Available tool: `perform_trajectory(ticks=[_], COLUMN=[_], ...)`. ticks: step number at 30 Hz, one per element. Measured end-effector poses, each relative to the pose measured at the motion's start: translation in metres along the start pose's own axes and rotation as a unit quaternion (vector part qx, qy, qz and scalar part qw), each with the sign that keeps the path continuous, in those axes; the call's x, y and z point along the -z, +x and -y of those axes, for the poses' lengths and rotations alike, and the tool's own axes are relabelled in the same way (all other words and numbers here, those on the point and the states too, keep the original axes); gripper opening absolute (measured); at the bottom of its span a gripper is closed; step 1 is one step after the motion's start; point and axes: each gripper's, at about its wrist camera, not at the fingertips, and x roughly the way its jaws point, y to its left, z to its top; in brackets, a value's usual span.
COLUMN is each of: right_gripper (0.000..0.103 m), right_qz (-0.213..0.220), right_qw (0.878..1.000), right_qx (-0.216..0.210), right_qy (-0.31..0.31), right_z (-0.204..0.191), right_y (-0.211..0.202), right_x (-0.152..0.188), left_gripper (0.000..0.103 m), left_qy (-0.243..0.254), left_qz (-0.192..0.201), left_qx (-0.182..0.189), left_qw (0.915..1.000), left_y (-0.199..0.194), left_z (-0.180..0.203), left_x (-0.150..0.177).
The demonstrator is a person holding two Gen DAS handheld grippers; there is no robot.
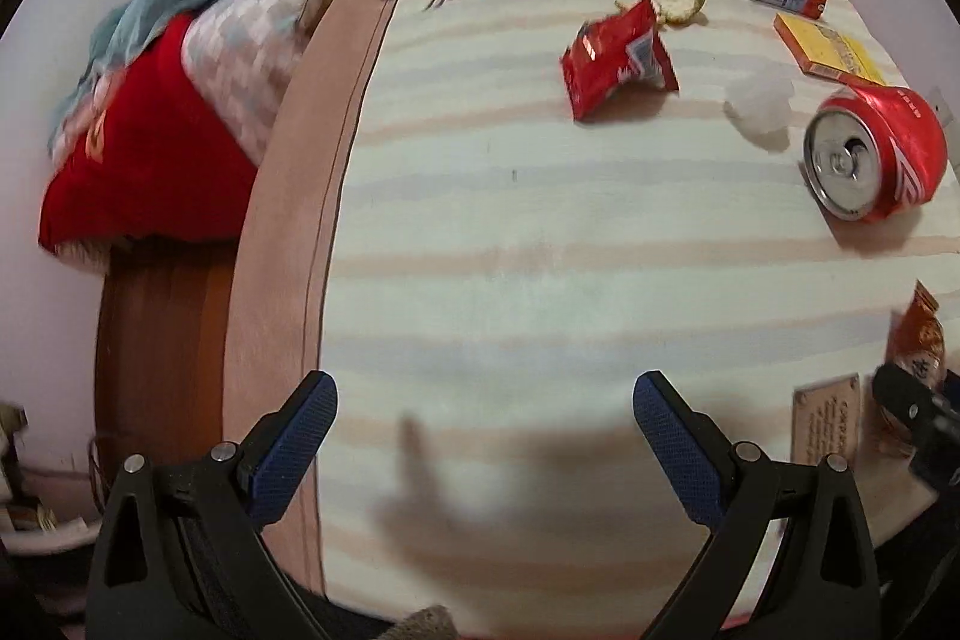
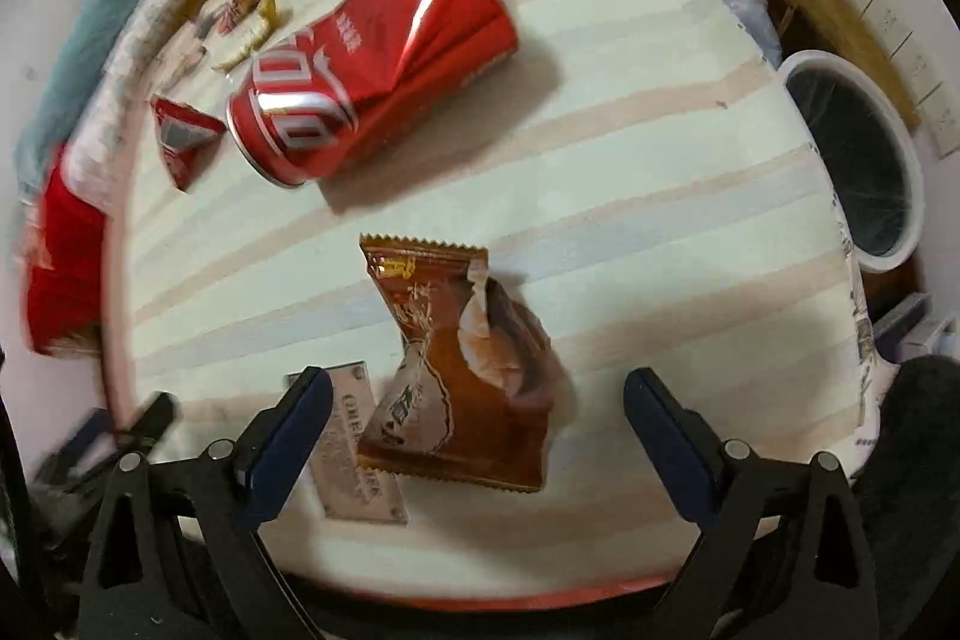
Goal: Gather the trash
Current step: 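Grasp the red chip bag with the left tool while the right tool grasps the brown snack wrapper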
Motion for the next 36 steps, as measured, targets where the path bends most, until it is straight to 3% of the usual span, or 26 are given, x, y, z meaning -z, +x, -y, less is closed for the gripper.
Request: perform_trajectory(ticks=[2,4,10,15,17,18,19,20,22,28,36], right_gripper=[0.077,0.046,0.043,0.043,0.043,0.043,0.043,0.043,0.043,0.043,0.043], right_qz=[0.013,0.026,0.024,0.021,0.017,0.015,0.013,0.011,0.009,0.019,0.048], right_qw=[0.999,0.996,0.999,0.998,0.997,0.997,0.996,0.996,0.996,0.997,0.999], right_qx=[0.039,0.062,0.035,0.027,0.029,0.029,0.03,0.029,0.026,0.016,-0.013], right_qy=[-0.029,-0.049,0.006,0.061,0.07,0.073,0.077,0.079,0.082,0.067,0.022], right_z=[-0.012,-0.018,0.011,0.045,0.054,0.057,0.06,0.057,0.06,0.045,0.025], right_y=[-0.001,-0.003,-0.016,-0.019,-0.019,-0.019,-0.017,-0.014,-0.013,-0.021,-0.061], right_x=[0.003,0.006,-0.013,-0.039,-0.057,-0.066,-0.071,-0.078,-0.082,-0.086,-0.063], left_gripper=[0.101,0.101,0.1,0.099,0.078,0.058,0.044,0.043,0.026,0.025,0.025], left_qy=[0.016,0.029,0.088,0.147,0.153,0.154,0.152,0.149,0.138,0.092,0.011], left_qz=[0.013,0.025,0.062,0.051,0.047,0.043,0.038,0.037,0.044,0.054,0.071], left_qx=[0.01,0.018,0.045,0.062,0.062,0.062,0.063,0.067,0.07,0.064,0.063], left_qw=[0.9997,0.9991,0.9931,0.9859,0.9851,0.9852,0.9857,0.9859,0.987,0.9923,0.9954], left_y=[0.0,0.001,0.01,0.032,0.038,0.041,0.044,0.045,0.042,0.02,-0.045], left_z=[0.001,0.002,0.019,0.045,0.049,0.051,0.052,0.051,0.048,0.034,0.008], left_x=[-0.014,-0.03,-0.086,-0.12,-0.126,-0.129,-0.131,-0.132,-0.132,-0.112,-0.049])
